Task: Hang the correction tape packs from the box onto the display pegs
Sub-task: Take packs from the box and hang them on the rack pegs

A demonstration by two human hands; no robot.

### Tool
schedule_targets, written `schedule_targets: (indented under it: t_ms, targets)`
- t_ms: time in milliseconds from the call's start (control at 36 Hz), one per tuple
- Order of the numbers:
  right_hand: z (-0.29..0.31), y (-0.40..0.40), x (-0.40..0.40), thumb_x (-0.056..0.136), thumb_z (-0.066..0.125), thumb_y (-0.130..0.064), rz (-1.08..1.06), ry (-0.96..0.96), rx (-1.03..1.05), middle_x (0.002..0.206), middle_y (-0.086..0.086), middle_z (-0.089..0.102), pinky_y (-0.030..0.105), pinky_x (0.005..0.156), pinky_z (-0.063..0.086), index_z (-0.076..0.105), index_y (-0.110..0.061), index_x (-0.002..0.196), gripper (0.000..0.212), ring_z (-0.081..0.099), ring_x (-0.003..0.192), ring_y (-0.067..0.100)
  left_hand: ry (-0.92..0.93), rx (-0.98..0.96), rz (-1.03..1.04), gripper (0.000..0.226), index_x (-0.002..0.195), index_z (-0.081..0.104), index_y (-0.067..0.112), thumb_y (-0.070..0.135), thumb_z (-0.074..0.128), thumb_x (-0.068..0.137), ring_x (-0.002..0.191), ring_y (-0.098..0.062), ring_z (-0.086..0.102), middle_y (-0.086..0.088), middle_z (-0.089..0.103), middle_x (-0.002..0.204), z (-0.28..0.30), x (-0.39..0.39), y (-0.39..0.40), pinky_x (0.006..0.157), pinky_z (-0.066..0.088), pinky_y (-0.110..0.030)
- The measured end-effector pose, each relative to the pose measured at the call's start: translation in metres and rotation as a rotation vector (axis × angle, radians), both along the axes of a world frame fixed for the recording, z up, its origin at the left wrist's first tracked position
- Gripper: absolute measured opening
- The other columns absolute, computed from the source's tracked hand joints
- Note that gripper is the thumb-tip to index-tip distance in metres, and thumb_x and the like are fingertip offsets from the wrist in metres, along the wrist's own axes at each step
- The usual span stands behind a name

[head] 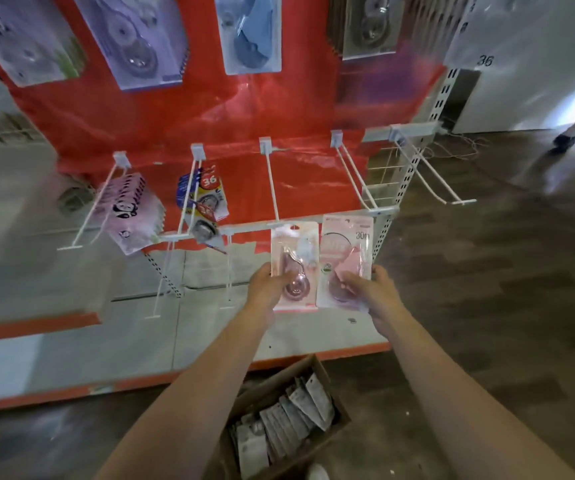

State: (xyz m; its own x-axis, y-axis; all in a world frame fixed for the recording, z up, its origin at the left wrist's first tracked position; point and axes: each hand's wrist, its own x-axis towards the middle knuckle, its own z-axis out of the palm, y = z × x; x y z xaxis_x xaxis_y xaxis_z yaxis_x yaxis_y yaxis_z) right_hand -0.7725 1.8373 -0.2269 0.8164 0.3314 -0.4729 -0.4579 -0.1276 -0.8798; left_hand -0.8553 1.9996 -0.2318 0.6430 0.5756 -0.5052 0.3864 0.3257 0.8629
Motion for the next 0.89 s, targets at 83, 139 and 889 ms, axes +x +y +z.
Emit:
schedule_targets:
  t_ms: [83, 139, 889]
  targets:
    - [-0.006, 0.009, 0.009, 0.082, 0.074, -0.009, 0.023, 0.002, -0.001, 0.115, 0.007, 0.065, 0.038, 0.089, 0.053, 0.051, -0.011, 0.125, 0.049, 0.063, 0.106, 0.025, 0.001, -0.012, 0.060, 0.025, 0.104, 0.066, 0.012, 0.007, 0.073, 0.080, 0.105, -0.030, 0.063, -0.013, 0.069, 0.109, -0.001, 0.003, 0.003, 0.100, 0.047, -0.047]
    - [-0.010, 0.016, 0.014, 0.080, 0.075, -0.011, 0.040, 0.002, -0.011, 0.117, 0.008, 0.065, 0.044, 0.092, 0.052, 0.052, -0.012, 0.126, 0.052, 0.063, 0.109, 0.028, 0.003, -0.021, 0.099, 0.028, 0.107, 0.065, 0.011, 0.005, 0.072, 0.081, 0.102, -0.028, 0.062, -0.011, 0.068, 0.108, -0.001, 0.004, 0.006, 0.097, 0.048, -0.042]
    - [-0.026, 0.008, 0.032, 0.086, 0.068, -0.006, -0.043, -0.013, 0.087, 0.118, 0.008, 0.063, 0.043, 0.096, 0.049, 0.054, -0.020, 0.109, 0.030, 0.061, 0.109, 0.027, 0.077, 0.119, 0.129, 0.037, 0.127, 0.055, 0.006, 0.011, 0.063, 0.091, 0.099, -0.021, 0.050, -0.006, 0.057, 0.112, -0.004, 0.038, 0.023, 0.083, 0.036, -0.028]
